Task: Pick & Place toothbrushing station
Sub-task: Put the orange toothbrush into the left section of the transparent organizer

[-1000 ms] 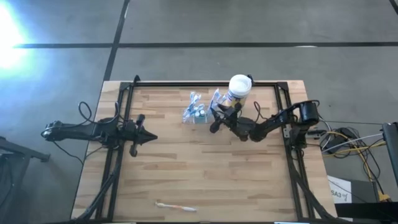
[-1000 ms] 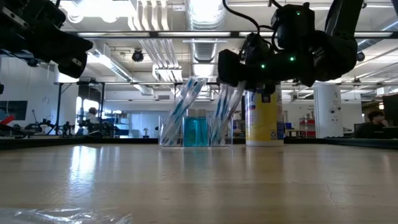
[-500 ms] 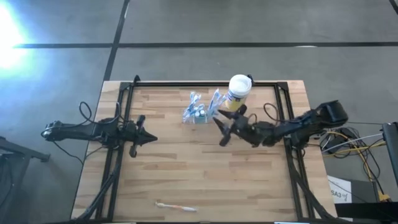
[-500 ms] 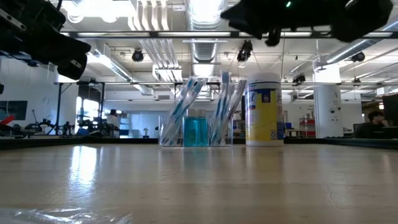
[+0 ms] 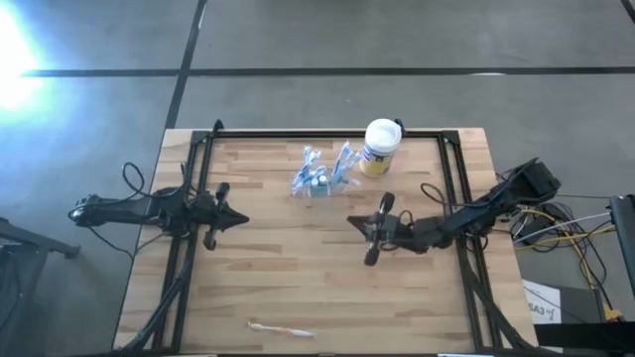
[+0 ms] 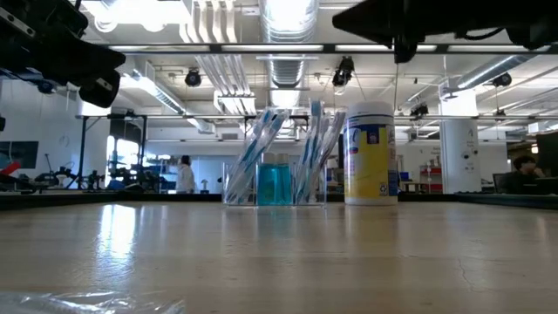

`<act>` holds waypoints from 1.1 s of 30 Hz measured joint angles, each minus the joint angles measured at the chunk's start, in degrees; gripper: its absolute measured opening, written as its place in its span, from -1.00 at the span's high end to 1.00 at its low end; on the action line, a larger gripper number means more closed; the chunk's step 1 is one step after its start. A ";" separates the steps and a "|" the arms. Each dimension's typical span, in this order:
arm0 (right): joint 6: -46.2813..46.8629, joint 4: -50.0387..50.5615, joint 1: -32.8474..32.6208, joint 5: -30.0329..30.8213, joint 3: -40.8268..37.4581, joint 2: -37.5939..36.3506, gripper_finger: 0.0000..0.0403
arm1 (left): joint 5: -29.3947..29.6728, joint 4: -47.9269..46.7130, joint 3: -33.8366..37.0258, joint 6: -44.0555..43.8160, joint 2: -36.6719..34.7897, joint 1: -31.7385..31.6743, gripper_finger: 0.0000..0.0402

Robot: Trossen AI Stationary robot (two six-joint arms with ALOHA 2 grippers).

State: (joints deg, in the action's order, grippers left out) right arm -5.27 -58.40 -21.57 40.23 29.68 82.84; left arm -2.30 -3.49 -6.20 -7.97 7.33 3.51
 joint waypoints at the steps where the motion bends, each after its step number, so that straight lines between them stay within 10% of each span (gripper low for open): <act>1: 0.18 -0.98 -0.19 -0.39 -0.40 1.07 0.93 | 0.02 0.00 0.00 -0.02 -0.48 0.00 0.98; 9: -1.39 -12.08 0.81 -16.10 -4.06 3.08 0.96 | 0.02 -0.16 0.00 0.15 -4.46 0.00 0.99; 33: 5.78 -23.69 0.44 -16.24 -17.40 -0.28 0.96 | 8.73 -9.17 -2.89 4.66 -7.32 -0.02 0.98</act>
State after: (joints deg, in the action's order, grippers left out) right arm 0.51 -82.08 -21.12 23.99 12.27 82.56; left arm 6.43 -12.66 -9.08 -3.30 0.01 3.49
